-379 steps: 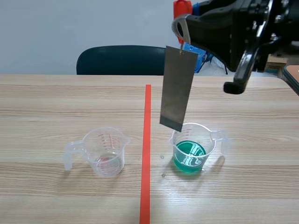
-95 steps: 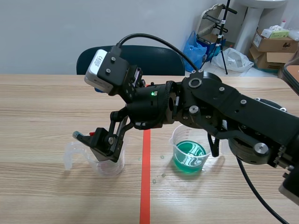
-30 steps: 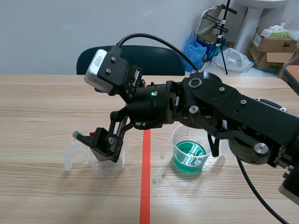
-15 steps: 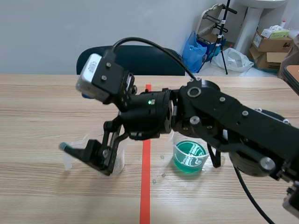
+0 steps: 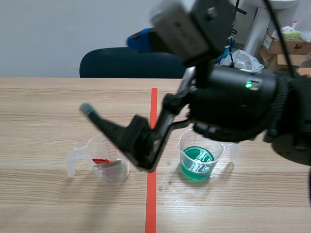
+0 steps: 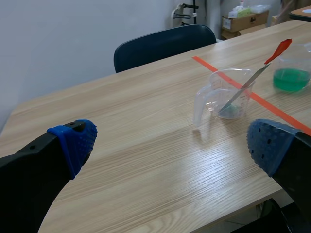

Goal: Do the redox reaction experiment

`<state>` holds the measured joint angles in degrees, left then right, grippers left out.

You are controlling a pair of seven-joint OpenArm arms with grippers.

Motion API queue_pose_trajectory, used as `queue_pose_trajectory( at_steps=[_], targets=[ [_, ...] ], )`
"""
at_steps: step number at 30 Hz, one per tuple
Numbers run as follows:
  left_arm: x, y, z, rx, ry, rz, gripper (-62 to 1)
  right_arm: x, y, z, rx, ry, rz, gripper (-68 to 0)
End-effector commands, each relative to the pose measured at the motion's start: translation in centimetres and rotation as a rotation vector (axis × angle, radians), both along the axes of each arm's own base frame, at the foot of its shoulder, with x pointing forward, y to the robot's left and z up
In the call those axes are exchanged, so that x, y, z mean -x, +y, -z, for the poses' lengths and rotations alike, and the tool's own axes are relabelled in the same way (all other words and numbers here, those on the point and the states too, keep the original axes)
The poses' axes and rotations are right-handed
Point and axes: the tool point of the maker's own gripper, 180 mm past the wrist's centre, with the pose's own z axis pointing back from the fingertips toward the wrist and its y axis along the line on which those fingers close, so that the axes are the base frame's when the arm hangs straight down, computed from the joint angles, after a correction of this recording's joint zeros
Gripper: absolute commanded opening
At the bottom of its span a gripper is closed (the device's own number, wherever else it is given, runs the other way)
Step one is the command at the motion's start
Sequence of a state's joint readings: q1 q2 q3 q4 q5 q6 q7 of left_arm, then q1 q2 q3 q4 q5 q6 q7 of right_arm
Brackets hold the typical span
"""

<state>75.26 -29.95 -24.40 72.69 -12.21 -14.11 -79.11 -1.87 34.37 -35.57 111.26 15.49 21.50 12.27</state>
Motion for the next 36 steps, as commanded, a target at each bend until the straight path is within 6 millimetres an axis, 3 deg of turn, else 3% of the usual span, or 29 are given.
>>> queue_pose_trajectory(
  at_steps=[1,4,9,14,21,31,36],
  targets=[
    [0.3,-0.6,-0.4,0.019,-0.026,-0.019,1.4,-0.3,-1.4,0.0,-0.017,0.018,0.043,0.4],
    [0.1,-1.6,-0.7,0.029,-0.057,-0.023,1.4,-0.9,-4.2,0.5,-0.001,0.033,0.149,0.4],
    [-0.3,-4.9,-1.5,0.036,-0.092,0.042,1.4,-1.3,-8.6,1.5,0.036,0.062,0.305,0.4],
    [-1.4,-7.5,-1.0,-0.013,-0.079,0.059,1.4,-0.7,-11.2,1.6,0.056,0.068,0.379,0.4],
    [-3.6,-9.0,0.2,-0.104,-0.083,0.045,1.4,0.0,-13.0,1.0,0.068,0.077,0.438,0.4],
    [-9.2,-9.7,-0.7,-0.184,-0.103,0.028,1.4,0.5,-13.6,1.0,0.045,0.139,0.460,0.4],
    [-10.3,-10.0,-1.7,-0.144,-0.124,0.053,1.4,0.4,-13.8,1.2,0.014,0.193,0.473,0.4]
  ],
)
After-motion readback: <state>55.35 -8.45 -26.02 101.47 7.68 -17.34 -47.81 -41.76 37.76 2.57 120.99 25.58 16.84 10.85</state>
